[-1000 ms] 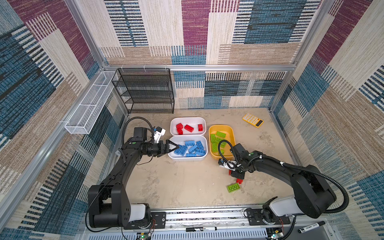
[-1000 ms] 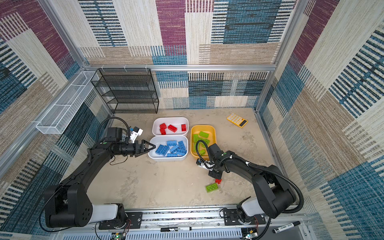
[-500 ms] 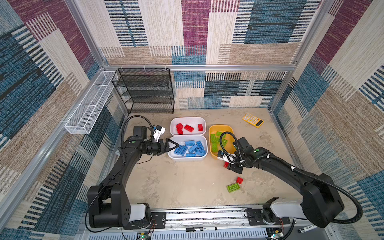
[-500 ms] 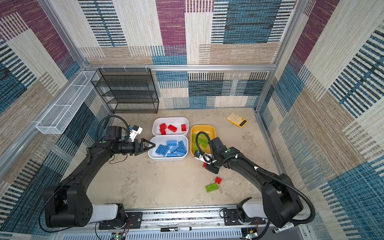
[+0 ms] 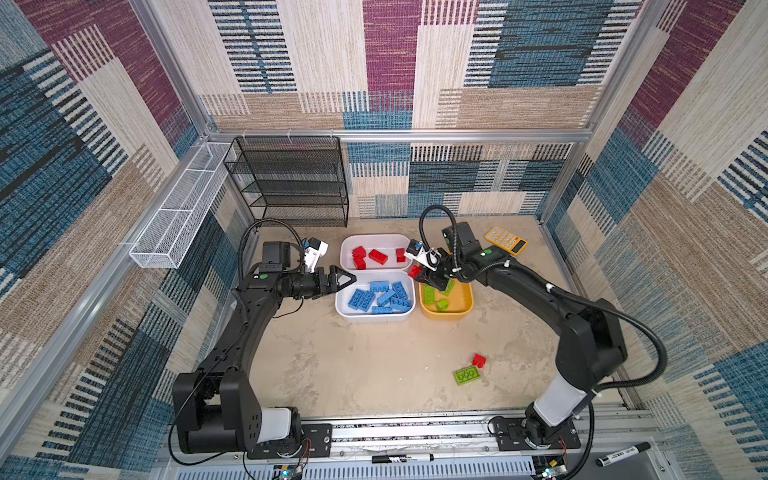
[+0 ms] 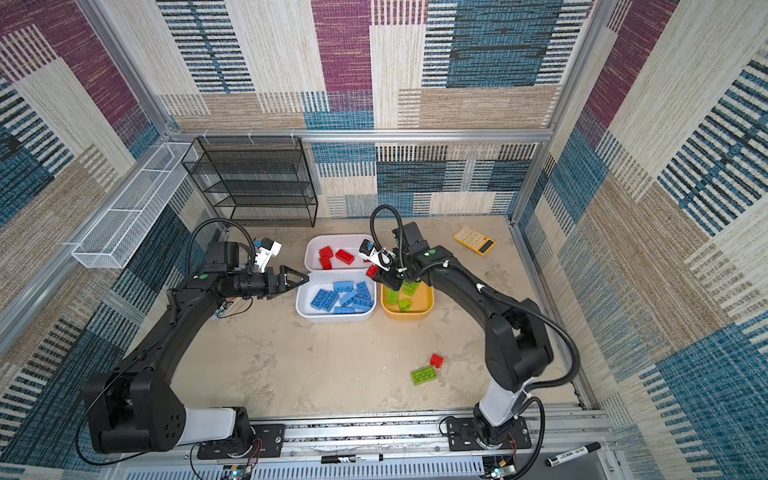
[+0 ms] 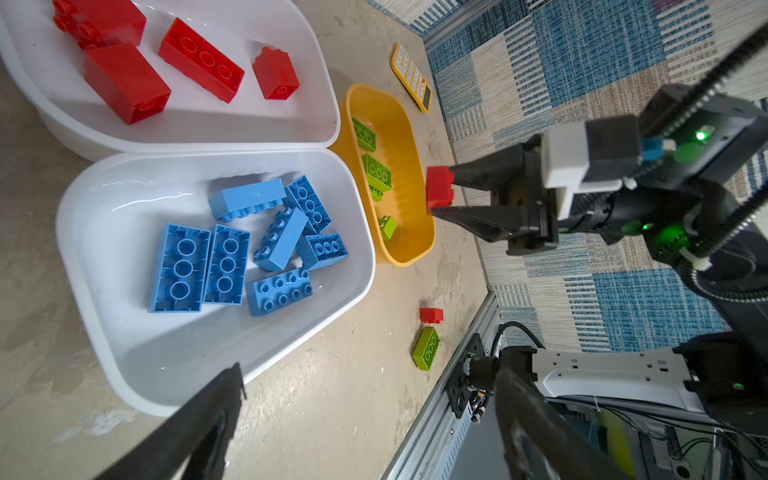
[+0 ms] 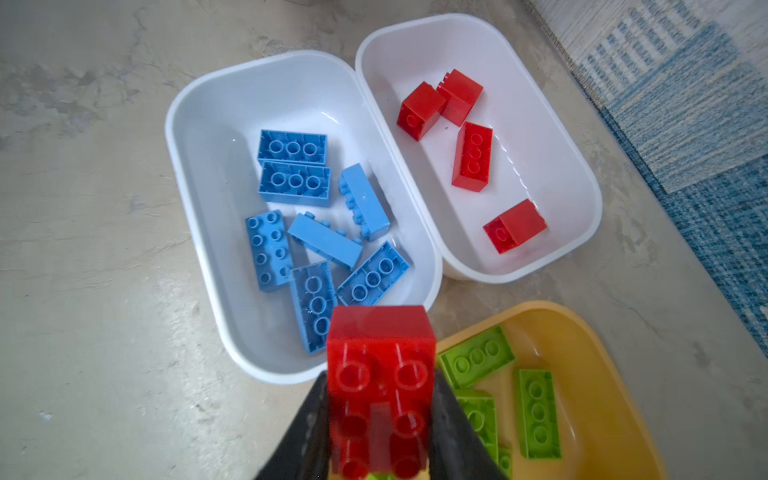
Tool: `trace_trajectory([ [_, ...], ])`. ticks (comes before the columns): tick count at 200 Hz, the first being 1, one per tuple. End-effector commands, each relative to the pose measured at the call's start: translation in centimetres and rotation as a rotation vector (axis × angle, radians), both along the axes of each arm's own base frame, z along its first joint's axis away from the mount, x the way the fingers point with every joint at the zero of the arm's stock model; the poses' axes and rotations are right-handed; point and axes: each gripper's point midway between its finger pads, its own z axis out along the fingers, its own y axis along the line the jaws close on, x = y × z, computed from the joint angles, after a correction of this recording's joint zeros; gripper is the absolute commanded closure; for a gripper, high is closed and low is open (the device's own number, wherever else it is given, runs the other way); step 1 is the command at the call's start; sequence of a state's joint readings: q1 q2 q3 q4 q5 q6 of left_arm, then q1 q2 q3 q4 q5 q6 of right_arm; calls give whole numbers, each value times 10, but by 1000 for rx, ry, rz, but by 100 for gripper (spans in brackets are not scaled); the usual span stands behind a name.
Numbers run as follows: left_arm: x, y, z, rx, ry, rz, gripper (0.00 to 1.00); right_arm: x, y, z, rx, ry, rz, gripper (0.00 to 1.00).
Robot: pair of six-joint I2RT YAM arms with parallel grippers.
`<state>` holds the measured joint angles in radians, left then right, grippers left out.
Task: Sort the legos into containers by color
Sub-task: 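Carry the red brick into the farther white box and release it, then move the right gripper to the last red brick and grasp it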
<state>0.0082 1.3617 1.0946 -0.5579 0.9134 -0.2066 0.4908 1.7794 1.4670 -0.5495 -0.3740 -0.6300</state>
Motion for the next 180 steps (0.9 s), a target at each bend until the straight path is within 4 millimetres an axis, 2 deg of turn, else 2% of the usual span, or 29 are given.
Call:
trace_trajectory([
  [1,9,1,10,-1,-36,15,4,34,19,0,21,-51,24,68],
  [7,10,1,11,-3,-40,18,4,46,24,0,26,-70,20,68],
  [33,13,1,13,-10,-40,24,4,91,41,-26,-2,-65,-13,68],
  [75,9,2,10,2,-34,24,4,137,60,-55,-5,-62,-55,66],
  [85,8,3,9,6,-31,24,4,144,60,-65,-26,-60,-69,63],
  [95,8,3,8,5,-27,24,4,147,61,-67,-27,-63,-73,52],
  [110,8,3,8,4,-27,23,4,143,65,-54,9,-62,-56,37],
  [133,9,2,7,4,-22,17,4,126,58,-31,26,-60,-40,30],
  [153,10,2,4,-3,-16,20,4,96,42,-14,28,-44,-27,28],
  [180,10,1,-1,-11,3,14,4,41,12,-7,5,6,-33,27],
])
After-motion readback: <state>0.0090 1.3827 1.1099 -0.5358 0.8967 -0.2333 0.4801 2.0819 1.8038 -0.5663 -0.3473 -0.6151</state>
